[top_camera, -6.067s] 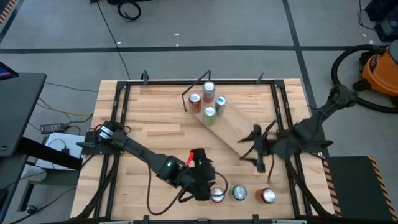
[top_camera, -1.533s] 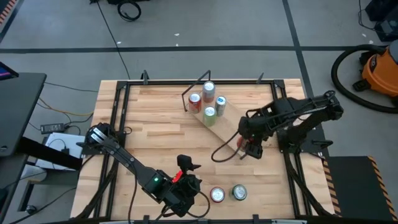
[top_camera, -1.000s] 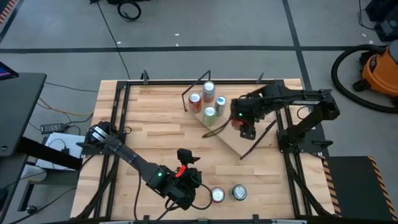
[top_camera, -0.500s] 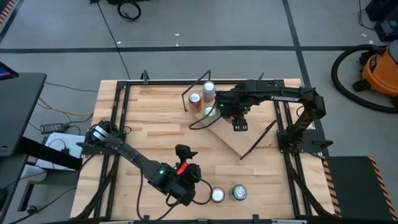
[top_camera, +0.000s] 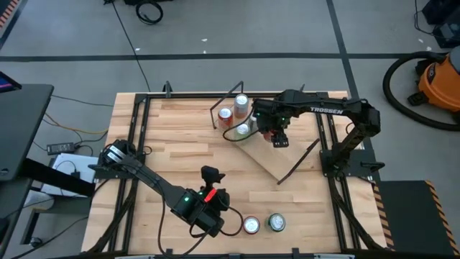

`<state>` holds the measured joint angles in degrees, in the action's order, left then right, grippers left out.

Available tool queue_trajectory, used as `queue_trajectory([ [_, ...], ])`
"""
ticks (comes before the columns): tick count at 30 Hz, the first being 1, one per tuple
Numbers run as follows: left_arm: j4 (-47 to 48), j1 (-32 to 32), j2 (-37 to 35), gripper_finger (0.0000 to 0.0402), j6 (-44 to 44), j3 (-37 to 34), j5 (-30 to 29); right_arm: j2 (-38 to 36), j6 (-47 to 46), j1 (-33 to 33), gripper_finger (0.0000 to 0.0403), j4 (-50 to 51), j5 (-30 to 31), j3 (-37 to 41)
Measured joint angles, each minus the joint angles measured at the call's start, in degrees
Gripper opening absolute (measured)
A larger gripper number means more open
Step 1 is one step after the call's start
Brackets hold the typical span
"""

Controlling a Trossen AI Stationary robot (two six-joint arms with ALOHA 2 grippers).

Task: Place canned beverage on shelf
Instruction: Put the red soda can on the shelf

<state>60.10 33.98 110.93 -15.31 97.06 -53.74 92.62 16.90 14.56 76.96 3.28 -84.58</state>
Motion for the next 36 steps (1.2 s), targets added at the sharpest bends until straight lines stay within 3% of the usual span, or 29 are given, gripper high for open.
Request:
queue_trajectory([
  [6, -4.8, -0.7, -0.1, 0.0301, 6.3, -0.9, 7.0, 0.0, 3.3, 3.6, 0.0322, -3.7, -0.7, 4.4],
  [10, -15.2, -2.0, -0.2, 0.0301, 13.8, -6.9, 10.6, 0.0, 5.2, 5.6, 0.0322, -6.1, -1.5, 6.9],
  [16, -21.0, -4.0, -1.0, 0.0299, 14.3, -14.0, 12.5, -0.1, 7.1, 7.8, 0.0322, -8.0, -2.4, 10.1],
  [30, -42.5, -7.5, -17.9, 0.0237, 17.0, -33.0, 18.0, 0.0, 9.2, 8.5, 0.0323, -13.1, -2.0, 13.6],
  [36, -47.8, -8.2, -21.2, 0.0231, 16.6, -37.6, 18.2, 0.0, 9.2, 8.4, 0.0324, -13.2, -3.0, 13.6],
])
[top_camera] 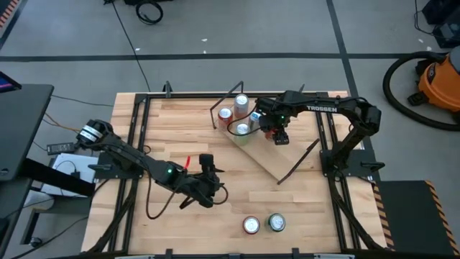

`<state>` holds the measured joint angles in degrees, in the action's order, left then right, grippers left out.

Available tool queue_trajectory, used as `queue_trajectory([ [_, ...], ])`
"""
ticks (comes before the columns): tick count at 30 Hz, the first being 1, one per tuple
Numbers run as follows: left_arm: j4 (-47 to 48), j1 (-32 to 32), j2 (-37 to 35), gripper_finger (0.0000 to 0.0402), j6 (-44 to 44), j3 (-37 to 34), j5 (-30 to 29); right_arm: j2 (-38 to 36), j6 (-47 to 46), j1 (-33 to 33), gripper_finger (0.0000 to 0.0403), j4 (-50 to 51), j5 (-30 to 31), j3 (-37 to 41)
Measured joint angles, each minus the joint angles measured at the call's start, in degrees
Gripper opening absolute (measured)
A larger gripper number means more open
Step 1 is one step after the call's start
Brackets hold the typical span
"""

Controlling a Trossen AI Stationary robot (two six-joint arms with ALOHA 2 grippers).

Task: Place canned beverage on shelf
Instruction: Put the red soda can on the shelf

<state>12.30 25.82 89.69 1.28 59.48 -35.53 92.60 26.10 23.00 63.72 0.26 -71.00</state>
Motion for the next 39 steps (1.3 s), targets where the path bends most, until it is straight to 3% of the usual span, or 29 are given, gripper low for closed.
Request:
queue_trajectory([
  [15, 0.4, 0.0, -0.2, 0.0231, 0.4, 0.0, -0.4, 0.0, -12.7, 0.0, 0.0356, 0.7, 0.9, 0.0],
  [27, 0.8, 0.0, -0.2, 0.0231, 1.8, 0.0, -0.4, 0.0, -23.2, 0.0, 0.0338, 1.6, 0.3, 0.0],
  [39, 0.8, 0.0, -0.2, 0.0231, 2.2, 0.0, -0.4, 0.0, -40.6, -1.4, 0.0331, 2.2, -1.5, 0.0],
])
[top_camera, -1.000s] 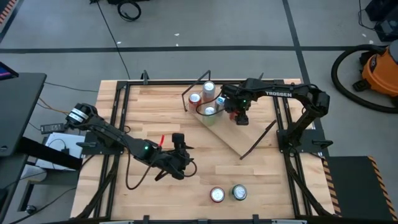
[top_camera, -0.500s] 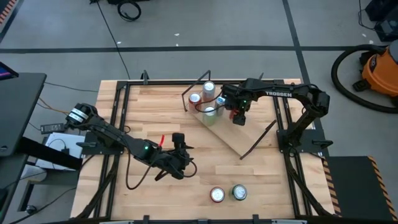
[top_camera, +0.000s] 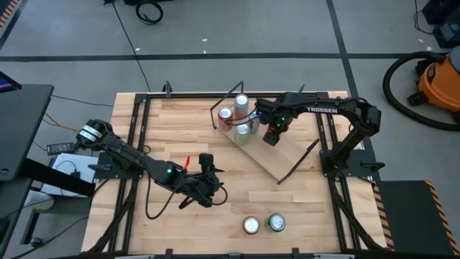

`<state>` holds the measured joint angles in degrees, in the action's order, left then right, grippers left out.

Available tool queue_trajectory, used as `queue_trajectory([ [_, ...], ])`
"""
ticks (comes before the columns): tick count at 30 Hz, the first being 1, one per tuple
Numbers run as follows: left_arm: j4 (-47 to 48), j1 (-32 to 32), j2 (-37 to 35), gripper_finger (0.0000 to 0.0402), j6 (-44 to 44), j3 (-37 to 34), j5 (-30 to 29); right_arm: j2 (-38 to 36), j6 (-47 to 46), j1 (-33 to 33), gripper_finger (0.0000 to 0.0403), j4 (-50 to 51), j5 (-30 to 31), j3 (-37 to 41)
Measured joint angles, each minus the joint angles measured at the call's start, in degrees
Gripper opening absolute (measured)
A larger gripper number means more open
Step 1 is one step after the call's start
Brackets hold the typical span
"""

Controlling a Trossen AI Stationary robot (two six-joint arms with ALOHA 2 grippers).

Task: Place canned beverage on shelf
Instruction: Put the red soda can on the shelf

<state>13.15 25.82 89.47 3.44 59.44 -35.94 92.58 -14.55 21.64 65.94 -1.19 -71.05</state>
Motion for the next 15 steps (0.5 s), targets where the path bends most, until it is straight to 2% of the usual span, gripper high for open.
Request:
queue_trajectory([
  [8, 0.0, 0.0, 0.0, 0.0231, 0.0, 0.0, 0.0, 0.0, -9.2, -1.9, 0.0332, 0.9, -0.4, 0.0],
  [15, 0.0, 0.0, 0.0, 0.0231, 0.7, 0.0, 0.0, 0.0, -9.7, -2.8, 0.0341, 0.6, -0.1, 0.0],
])
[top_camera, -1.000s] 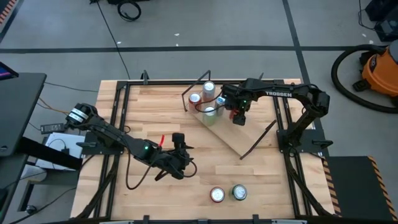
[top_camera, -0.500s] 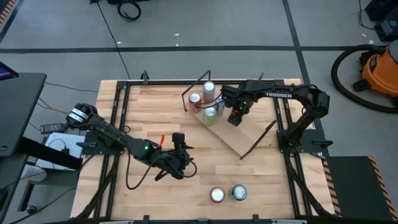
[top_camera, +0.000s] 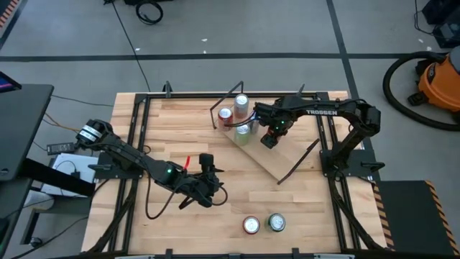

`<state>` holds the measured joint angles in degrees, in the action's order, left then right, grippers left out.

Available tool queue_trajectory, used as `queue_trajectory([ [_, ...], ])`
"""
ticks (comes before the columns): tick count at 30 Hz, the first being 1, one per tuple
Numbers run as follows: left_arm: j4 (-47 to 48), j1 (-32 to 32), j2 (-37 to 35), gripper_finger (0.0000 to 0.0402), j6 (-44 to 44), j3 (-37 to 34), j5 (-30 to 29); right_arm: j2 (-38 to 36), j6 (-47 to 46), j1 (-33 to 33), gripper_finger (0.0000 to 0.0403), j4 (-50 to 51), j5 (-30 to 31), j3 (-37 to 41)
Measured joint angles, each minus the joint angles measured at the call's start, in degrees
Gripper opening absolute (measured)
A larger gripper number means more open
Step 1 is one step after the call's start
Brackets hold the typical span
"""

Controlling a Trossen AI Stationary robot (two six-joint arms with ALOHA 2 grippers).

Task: Place canned beverage on shelf
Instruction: Put the red soda can on the shelf

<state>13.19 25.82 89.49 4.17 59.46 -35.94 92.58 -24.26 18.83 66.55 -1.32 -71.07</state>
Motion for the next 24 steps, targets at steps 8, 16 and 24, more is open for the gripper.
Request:
queue_trajectory([
  [8, 0.0, 0.0, 0.0, 0.0231, 0.1, 0.0, 0.0, 0.0, 0.2, 0.0, 0.0378, 1.9, 1.2, -0.4],
  [16, 0.0, 0.0, 0.0, 0.0231, -0.1, 0.0, 0.0, 0.0, 0.7, -1.9, 0.0383, 7.3, 3.6, -6.0],
  [24, 0.0, 0.0, 0.0, 0.0231, -1.2, 0.0, 0.0, 0.0, -1.1, -5.9, 0.0383, 16.0, 4.8, -14.1],
])
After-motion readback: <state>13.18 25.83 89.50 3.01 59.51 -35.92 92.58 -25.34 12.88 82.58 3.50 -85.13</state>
